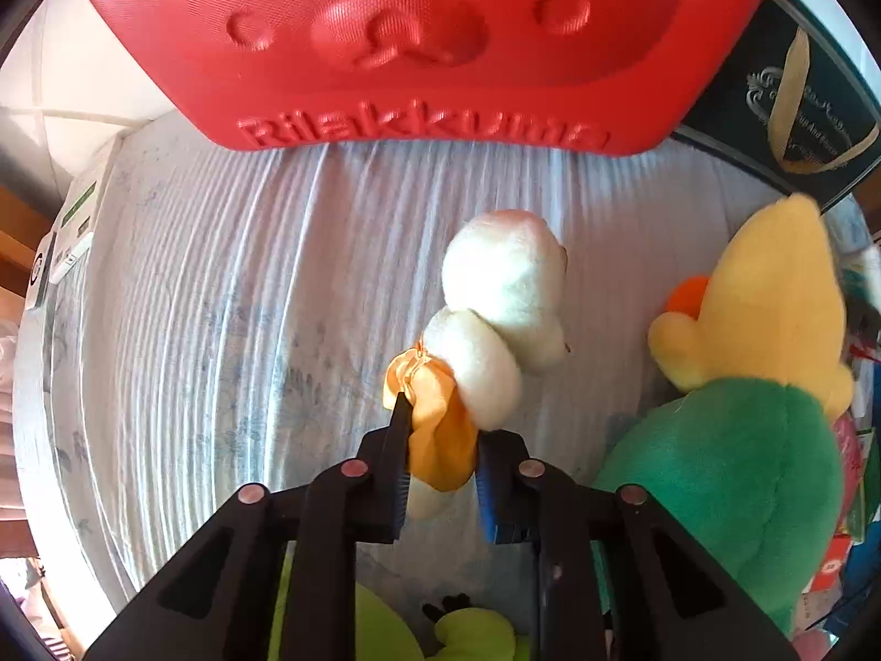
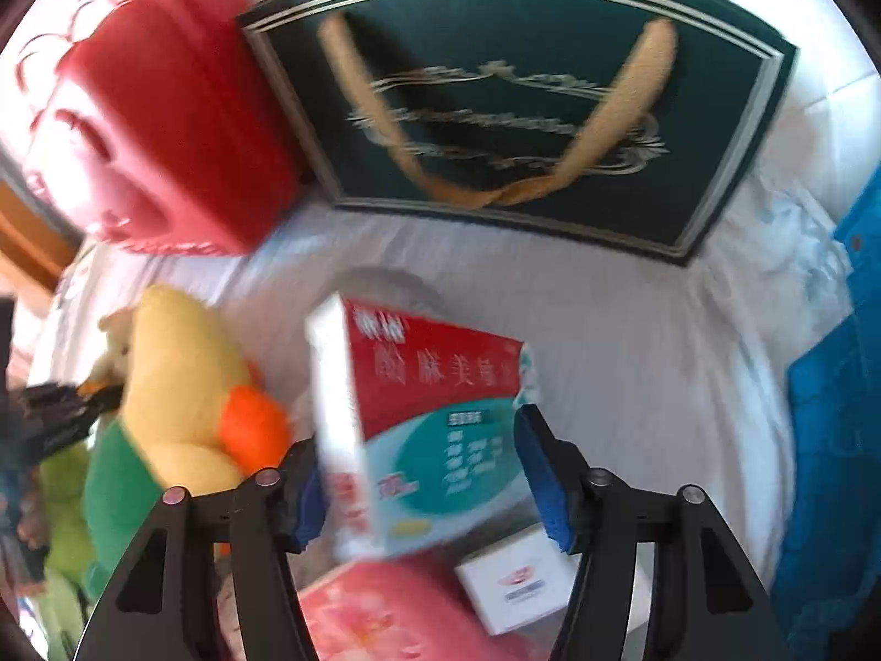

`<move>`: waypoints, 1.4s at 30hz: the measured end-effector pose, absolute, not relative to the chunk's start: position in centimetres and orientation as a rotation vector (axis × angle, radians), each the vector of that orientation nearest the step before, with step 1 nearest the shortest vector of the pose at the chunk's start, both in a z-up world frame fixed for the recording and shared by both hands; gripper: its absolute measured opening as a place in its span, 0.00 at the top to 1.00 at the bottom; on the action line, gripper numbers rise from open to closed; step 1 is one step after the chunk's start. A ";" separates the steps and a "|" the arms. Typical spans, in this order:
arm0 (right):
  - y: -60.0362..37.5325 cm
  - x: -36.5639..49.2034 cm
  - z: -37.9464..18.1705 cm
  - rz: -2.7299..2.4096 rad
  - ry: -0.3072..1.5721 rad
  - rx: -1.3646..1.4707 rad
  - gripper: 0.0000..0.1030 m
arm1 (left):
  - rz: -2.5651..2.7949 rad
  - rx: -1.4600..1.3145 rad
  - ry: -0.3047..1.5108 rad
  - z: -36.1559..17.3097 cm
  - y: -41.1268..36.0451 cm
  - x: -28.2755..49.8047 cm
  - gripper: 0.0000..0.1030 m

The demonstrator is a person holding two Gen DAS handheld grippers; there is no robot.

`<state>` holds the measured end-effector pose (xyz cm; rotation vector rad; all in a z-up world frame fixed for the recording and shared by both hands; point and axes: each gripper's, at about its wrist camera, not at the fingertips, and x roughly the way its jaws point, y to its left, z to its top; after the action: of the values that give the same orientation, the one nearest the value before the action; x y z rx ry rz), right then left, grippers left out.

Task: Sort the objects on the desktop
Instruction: 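Grasp the white plush bear with the left tool while the right tool grasps a red-white medicine box, then carry the white plush bear and medicine box over the blue bin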

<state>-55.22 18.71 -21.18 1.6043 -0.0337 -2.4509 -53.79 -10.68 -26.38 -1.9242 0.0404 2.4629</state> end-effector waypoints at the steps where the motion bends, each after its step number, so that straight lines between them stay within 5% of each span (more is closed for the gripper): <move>1: 19.2 -55.5 -21.2 -2.468 -0.066 1.611 0.55 | 2.454 -1.941 0.024 -26.6 -10.8 -53.8 0.83; 8: 20.7 -54.6 -17.6 -2.592 -0.131 1.495 0.81 | 2.577 -1.760 0.019 -22.1 -10.9 -52.4 0.83; 22: 21.6 -41.1 -3.0 -2.729 -0.131 1.051 0.83 | 2.828 -1.174 0.104 -3.3 -4.6 -38.5 0.83; 42: 29.4 -15.9 9.9 -3.016 -0.203 0.560 0.83 | 2.749 -0.709 0.212 7.7 8.5 -18.7 0.83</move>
<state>-15.88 29.45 9.89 0.5598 -0.2029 -3.0162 -18.71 8.47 7.72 -0.7095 0.2122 2.7489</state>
